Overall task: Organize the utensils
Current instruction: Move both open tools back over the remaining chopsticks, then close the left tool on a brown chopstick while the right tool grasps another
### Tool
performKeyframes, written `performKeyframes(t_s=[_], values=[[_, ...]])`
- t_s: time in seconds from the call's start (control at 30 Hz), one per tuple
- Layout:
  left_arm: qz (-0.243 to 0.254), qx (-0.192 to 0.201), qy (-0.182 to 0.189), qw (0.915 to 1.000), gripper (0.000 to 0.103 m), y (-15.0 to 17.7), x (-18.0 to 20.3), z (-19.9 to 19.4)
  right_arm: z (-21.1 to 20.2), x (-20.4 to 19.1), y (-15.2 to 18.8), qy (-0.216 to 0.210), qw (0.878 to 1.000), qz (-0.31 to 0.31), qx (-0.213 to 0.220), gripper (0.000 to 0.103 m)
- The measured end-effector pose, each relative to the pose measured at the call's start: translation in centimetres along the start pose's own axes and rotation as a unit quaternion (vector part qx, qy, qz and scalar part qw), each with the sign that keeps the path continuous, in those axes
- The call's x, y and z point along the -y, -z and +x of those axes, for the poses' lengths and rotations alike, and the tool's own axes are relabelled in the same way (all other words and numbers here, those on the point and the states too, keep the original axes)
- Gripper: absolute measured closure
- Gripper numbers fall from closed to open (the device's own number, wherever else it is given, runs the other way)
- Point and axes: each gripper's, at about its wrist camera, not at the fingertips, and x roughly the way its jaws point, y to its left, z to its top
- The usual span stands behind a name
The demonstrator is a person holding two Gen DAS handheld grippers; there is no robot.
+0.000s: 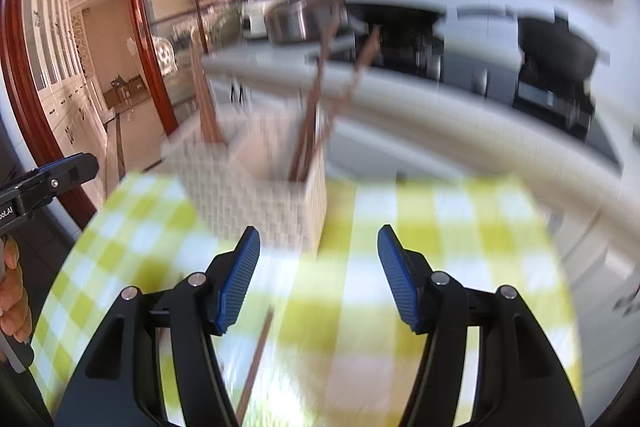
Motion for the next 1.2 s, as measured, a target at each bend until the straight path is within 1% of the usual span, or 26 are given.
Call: performKeyframes(t_s=[0.03, 0.07, 0.17, 0.23, 0.27, 0.33, 0.4, 0.5, 0.6, 0.67, 0.77, 0.83, 1.03, 1.07, 1.13, 1.2], values=[[-0.006, -0.010, -0.004, 0.9999, 0.058, 1.4, -0.3, 0.3, 0.5, -0.1, 1.6, -0.001, 1.000, 0.006, -0.012, 0.044], [-0.016, -0.025, -0.013, 0.9995, 0.058, 3.6, -0.7, 0.8, 0.9, -0.1, 3.0, 0.001, 1.000, 0.007, -0.020, 0.044], [-0.023, -0.059, -0.028, 0.9976, 0.058, 7.5, -1.2, 2.0, 1.7, -0.6, 7.1, 0.006, 0.999, 0.013, -0.048, 0.043], [-0.027, -0.077, -0.034, 0.9961, 0.058, 9.8, -1.2, 2.6, 2.2, -1.0, 8.4, -0.006, 0.998, 0.015, -0.058, 0.041], [-0.029, -0.082, -0.031, 0.9958, 0.060, 10.4, -1.2, 2.8, 2.3, -1.3, 8.8, -0.009, 0.998, 0.009, -0.060, 0.038], [-0.026, -0.093, -0.032, 0.9948, 0.068, 11.4, -1.1, 3.4, 2.3, -1.6, 9.5, -0.004, 0.998, 0.005, -0.059, 0.035], [-0.014, -0.099, -0.034, 0.9944, 0.072, 11.8, -0.8, 3.9, 2.4, -1.7, 9.8, -0.009, 0.998, 0.008, -0.060, 0.034], [-0.008, -0.107, -0.034, 0.9936, 0.074, 12.0, -0.4, 4.5, 2.5, -1.8, 9.8, -0.004, 0.998, 0.005, -0.062, 0.030], [0.001, -0.119, -0.036, 0.9922, 0.081, 12.6, 0.0, 5.2, 3.1, -1.9, 9.6, 0.003, 0.998, 0.001, -0.069, 0.029], [0.005, -0.125, -0.040, 0.9913, 0.083, 12.9, 0.1, 5.7, 3.3, -2.0, 9.6, -0.001, 0.997, -0.002, -0.074, 0.029], [0.014, -0.123, -0.048, 0.9912, 0.086, 12.9, 0.2, 5.9, 3.6, -2.5, 9.8, 0.005, 0.997, -0.013, -0.080, 0.029], [0.026, -0.120, -0.060, 0.9906, 0.096, 13.0, 0.3, 6.0, 3.7, -2.7, 10.0, 0.014, 0.996, -0.017, -0.086, 0.029], [0.020, -0.117, -0.052, 0.9915, 0.096, 12.9, -0.2, 5.8, 3.6, -3.6, 10.1, 0.003, 0.996, -0.021, -0.090, 0.029], [0.017, -0.117, -0.050, 0.9917, 0.096, 12.9, -0.4, 5.8, 3.7, -3.9, 10.1, 0.006, 0.996, -0.023, -0.090, 0.030], [0.015, -0.117, -0.046, 0.9919, 0.096, 12.9, -0.5, 5.8, 4.0, -4.4, 10.2, 0.009, 0.995, -0.028, -0.095, 0.038], [0.011, -0.117, -0.044, 0.9922, 0.096, 12.9, -0.6, 5.7, 4.4, -4.7, 10.3, 0.008, 0.994, -0.028, -0.105, 0.050]])
